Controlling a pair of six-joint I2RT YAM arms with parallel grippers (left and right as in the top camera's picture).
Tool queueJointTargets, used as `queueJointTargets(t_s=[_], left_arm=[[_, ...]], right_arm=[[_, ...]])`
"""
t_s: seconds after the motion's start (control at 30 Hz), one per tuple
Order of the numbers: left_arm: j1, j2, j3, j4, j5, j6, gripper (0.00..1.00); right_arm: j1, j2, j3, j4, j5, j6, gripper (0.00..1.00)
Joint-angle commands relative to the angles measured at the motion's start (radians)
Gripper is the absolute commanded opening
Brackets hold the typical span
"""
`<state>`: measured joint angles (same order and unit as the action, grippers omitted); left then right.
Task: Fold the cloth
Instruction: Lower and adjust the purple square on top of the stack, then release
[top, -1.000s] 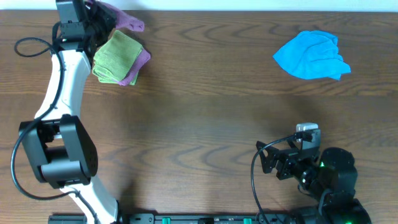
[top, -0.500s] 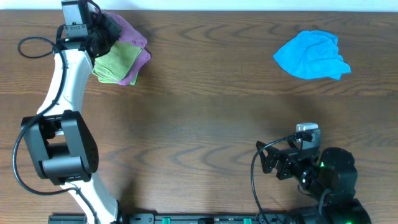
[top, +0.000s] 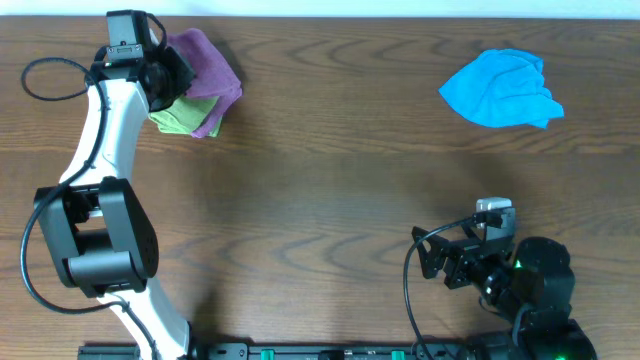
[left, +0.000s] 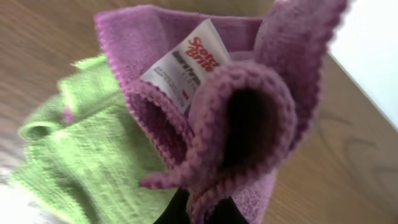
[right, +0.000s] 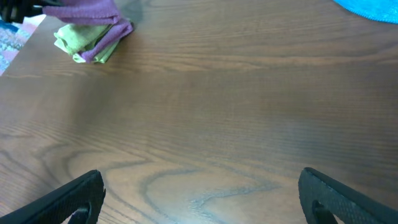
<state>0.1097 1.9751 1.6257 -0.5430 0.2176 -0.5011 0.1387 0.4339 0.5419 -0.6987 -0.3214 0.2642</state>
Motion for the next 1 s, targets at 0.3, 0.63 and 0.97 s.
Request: queueJointTargets(t_s=[0.3,0.63,0.97], left_arm=[[0.025,0.028,0.012,-0.033,-0.095,0.069,0.06],[0.030,0.034,0.012,-0.044,-0.098,0.076,0.42],[0.079,0.029,0.013,-0.097,-0.095,0.087,0.48]], right_arm=[[-0.008,-0.003,-0.003,-0.001,-0.006,0.016,0.99],[-0.008,-0.003,-0.003,-0.001,-0.006,0.016,0.99],[-0.008,-0.003,-0.003,-0.001,-0.006,0.016,0.99]])
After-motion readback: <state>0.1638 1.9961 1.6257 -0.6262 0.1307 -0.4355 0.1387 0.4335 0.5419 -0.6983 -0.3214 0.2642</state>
